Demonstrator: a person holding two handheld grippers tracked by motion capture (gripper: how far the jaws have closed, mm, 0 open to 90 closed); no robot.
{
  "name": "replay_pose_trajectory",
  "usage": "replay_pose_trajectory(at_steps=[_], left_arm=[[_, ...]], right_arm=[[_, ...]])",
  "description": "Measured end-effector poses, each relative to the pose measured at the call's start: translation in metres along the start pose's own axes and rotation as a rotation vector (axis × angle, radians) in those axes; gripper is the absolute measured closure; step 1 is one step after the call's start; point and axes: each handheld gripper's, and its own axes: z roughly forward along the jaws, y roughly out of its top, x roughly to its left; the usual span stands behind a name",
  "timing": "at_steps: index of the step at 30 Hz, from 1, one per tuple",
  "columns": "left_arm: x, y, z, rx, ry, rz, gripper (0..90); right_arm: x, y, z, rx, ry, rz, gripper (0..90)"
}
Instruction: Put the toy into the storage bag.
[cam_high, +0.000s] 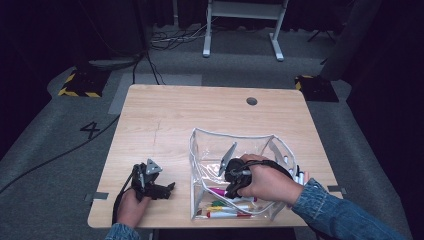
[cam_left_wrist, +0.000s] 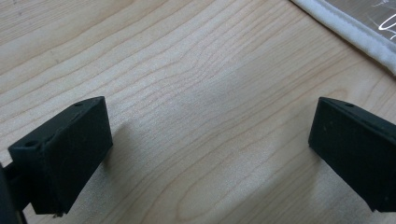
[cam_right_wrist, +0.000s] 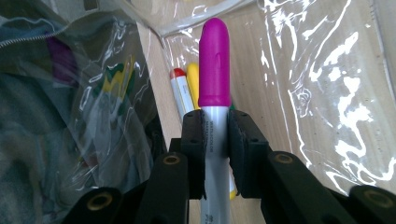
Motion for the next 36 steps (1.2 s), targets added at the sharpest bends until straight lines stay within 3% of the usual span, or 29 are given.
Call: replay_pose_trajectory(at_steps=[10, 15, 19, 21, 24, 30, 36], left_arm=[[0.000, 0.000, 0.000, 0.000, 0.000, 0.001, 0.0], [0.000, 0.000, 0.000, 0.000, -0.001, 0.001, 0.0], [0.000, 0.000, 0.000, 0.000, 0.000, 0.001, 0.0], [0.000, 0.000, 0.000, 0.000, -0.001, 0.001, 0.0], [0.000, 0.000, 0.000, 0.000, 0.000, 0.001, 0.0], [0.000, 0.000, 0.000, 0.000, 0.000, 0.000, 0.0], [0.000, 0.000, 0.000, 0.000, 0.000, 0.000, 0.0]], right_arm=[[0.002, 0.001, 0.016, 0.069, 0.015, -0.049, 77.2], [0.002, 0.000, 0.019, 0.083, 0.052, -0.055, 76.9], [-0.001, -0.001, 0.015, 0.037, 0.049, -0.039, 67.6], [-0.002, 0.000, 0.008, 0.022, 0.019, -0.040, 65.9], [-0.004, 0.000, -0.004, -0.043, -0.012, -0.024, 63.2], [-0.009, -0.003, -0.040, -0.204, -0.096, 0.034, 60.0], [-0.018, -0.022, -0.078, -0.299, -0.169, 0.102, 59.5]])
